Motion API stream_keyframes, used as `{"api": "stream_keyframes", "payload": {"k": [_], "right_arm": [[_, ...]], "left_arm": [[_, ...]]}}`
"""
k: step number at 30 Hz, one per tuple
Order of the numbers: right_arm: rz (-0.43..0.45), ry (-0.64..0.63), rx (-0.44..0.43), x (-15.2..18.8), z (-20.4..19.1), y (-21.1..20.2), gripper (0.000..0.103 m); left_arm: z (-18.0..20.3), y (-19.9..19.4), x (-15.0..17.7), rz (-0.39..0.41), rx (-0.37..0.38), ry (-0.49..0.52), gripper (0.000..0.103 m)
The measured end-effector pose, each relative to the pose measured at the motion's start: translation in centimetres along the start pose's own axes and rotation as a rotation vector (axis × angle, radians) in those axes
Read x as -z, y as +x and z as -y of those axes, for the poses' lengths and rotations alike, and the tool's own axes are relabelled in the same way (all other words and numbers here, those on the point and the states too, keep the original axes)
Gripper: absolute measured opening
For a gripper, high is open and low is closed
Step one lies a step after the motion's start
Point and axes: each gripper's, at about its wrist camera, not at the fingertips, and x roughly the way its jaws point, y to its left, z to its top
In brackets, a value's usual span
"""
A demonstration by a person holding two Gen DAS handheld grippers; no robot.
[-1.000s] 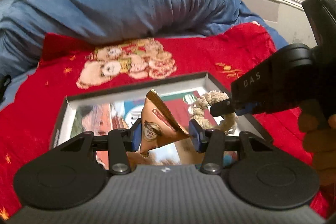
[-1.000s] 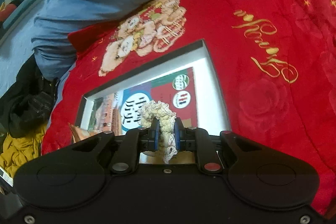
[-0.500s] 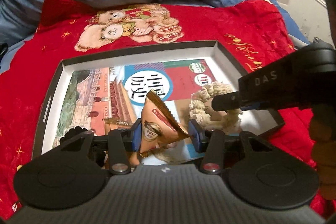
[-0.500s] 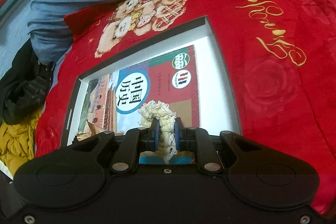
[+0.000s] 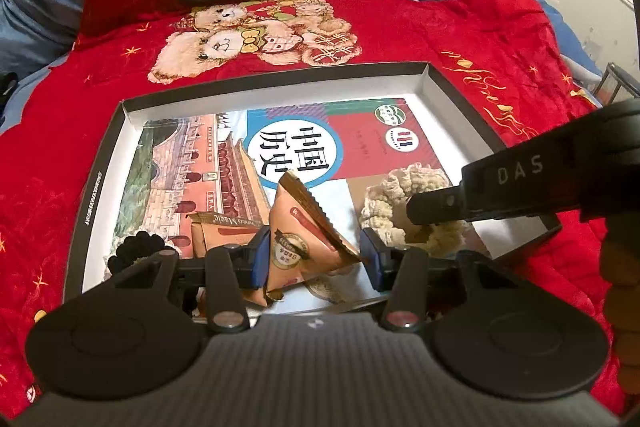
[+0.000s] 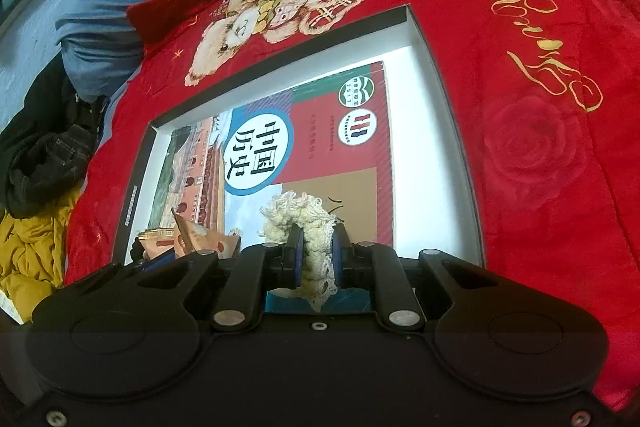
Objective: Organize objects
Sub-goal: 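Carry the white scrunchie with right tool while left tool carries the packet over the box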
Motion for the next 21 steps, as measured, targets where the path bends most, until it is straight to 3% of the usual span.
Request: {"api": "stream_keyframes", "payload": {"k": [19, 21], "right_arm": [[-0.021, -0.015, -0.006, 0.18, -0.17, 0.40, 0.015], [-0.023, -0.019, -0.006, 0.20, -0.22, 0.44, 0.015]], "left_arm": [[-0.36, -0.02, 0.19, 0.000, 0.007, -0.024, 0.054], [-0.44, 0.04, 0.28, 0.002, 0.011, -0.026, 0.057]]}}
